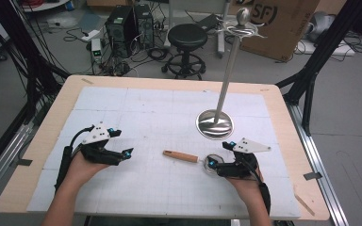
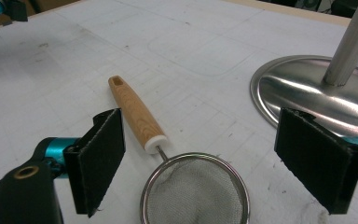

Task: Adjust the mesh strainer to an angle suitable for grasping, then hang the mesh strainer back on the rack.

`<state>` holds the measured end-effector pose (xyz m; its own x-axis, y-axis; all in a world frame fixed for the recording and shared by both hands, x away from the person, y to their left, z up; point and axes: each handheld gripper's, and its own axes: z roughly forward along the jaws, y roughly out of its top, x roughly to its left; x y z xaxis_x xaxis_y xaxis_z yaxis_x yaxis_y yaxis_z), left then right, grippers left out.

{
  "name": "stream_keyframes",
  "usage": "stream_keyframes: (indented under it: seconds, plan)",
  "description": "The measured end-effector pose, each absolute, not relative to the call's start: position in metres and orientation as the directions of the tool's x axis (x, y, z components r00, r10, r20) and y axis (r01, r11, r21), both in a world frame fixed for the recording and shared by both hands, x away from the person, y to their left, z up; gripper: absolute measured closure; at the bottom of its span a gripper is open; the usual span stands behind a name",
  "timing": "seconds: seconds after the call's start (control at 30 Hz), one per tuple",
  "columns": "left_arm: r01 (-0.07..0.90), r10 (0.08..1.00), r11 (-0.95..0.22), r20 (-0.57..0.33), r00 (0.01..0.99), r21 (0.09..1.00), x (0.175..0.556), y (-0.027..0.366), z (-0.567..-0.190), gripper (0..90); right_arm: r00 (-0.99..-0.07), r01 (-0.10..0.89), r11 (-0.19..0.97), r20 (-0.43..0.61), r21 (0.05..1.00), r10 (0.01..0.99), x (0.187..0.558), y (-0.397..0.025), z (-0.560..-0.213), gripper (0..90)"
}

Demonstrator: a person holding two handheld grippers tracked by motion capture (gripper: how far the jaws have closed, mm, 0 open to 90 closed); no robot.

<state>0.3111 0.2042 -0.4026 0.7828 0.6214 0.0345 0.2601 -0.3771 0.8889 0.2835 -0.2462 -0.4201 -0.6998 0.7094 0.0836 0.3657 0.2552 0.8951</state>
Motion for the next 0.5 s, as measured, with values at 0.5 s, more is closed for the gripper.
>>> stream_keyframes:
  seconds: [0.5]
  plan:
    - [0.27, 0.641, -0.345, 0.015, 0.767, 0.899, 0.312, 0.215, -0.401, 18.5, -0.724, 0.338, 0.282, 0.057, 0.898, 0.687, 0.284, -0.238, -0.418, 15.2]
